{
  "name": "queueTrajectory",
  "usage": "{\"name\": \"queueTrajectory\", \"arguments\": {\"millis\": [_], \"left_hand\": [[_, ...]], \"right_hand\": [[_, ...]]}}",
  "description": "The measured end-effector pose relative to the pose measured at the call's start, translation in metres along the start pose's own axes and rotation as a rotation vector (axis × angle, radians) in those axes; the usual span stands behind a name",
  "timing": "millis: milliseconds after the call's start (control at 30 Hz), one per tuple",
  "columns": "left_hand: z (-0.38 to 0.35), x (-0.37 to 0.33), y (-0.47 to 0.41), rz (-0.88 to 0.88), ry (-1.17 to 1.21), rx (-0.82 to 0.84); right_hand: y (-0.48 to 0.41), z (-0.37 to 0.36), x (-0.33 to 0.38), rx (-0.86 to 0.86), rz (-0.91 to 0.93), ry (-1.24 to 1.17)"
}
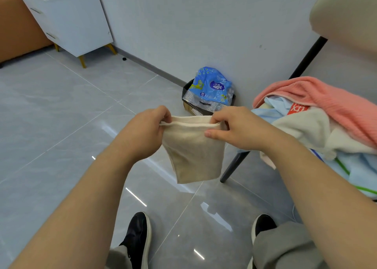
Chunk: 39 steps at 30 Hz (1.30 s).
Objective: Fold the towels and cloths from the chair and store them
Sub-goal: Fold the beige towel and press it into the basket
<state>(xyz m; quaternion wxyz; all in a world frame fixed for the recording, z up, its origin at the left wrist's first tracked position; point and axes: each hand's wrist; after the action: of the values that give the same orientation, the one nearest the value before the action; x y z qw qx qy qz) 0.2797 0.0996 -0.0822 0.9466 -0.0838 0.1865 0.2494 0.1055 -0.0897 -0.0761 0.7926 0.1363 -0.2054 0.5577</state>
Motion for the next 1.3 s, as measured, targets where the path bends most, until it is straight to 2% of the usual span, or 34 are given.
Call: {"name": "queueTrajectory", "arguments": {"millis": [167, 333, 500, 667, 833, 967, 1100, 1300], "left_hand": [[0.002, -0.005, 0.001, -0.036, -0.010, -0.023], [-0.002, -0.011, 0.002, -0.047, 0.022, -0.003], [-0.008, -0.023, 0.004, -0.095, 0.017, 0.044], [-0.012, -0.031, 0.005, -0.161, -0.038, 0.082], [-0.015, -0.036, 0.005, -0.189, -0.062, 0.116], [-0.019, -0.038, 0.006, -0.171, -0.055, 0.160], [-0.018, -0.038, 0.005, -0.128, -0.045, 0.157], [-0.019, -0.050, 0.007, -0.106, 0.014, 0.170]], "right_hand": [[-0.001, -0.002, -0.008, 0.014, -0.027, 0.139], [0.002, 0.000, 0.002, 0.186, -0.136, 0.283], [-0.001, -0.003, 0.003, 0.164, -0.364, 0.191], [-0.003, -0.007, 0.002, 0.226, -0.454, 0.234], [-0.007, -0.023, -0.006, 0.076, -0.550, 0.243], [-0.010, -0.026, -0.006, 0.071, -0.592, 0.192], [-0.007, -0.015, -0.002, -0.067, -0.669, 0.206], [-0.007, -0.017, 0.005, -0.157, -0.629, 0.220]]}}
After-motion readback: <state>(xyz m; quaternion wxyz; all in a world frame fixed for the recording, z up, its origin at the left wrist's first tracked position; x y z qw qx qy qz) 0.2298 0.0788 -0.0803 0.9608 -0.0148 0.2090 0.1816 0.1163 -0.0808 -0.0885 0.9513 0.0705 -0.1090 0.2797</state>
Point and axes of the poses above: each hand's wrist, its own y-axis away from the middle knuckle, its own z-axis out of the back of the hand, x = y × z, and after that the axes turned 5 degrees about -y, right-handed
